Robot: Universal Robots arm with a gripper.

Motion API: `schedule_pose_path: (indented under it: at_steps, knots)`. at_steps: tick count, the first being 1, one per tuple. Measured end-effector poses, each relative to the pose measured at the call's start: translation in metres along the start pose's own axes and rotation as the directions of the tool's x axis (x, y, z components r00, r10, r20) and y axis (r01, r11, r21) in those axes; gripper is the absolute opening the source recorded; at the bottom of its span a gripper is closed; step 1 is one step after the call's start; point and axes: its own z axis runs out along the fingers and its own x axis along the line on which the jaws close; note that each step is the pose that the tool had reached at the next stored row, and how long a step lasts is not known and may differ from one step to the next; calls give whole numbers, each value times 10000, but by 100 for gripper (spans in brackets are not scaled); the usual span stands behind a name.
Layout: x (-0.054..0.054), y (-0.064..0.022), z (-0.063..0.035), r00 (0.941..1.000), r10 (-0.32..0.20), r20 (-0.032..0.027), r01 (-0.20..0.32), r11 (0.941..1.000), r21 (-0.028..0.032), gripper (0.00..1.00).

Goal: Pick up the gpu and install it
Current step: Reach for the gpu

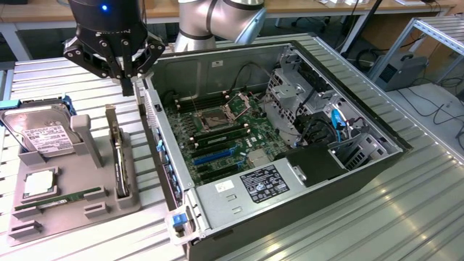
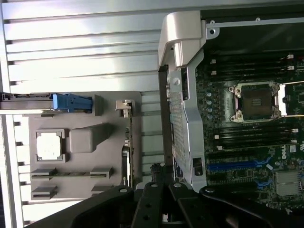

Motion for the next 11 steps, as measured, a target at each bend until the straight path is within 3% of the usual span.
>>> schedule_pose_path:
  at_steps: [11]
  knots:
    - [84,-6,-1,10000,0,0,0,10000,0,11]
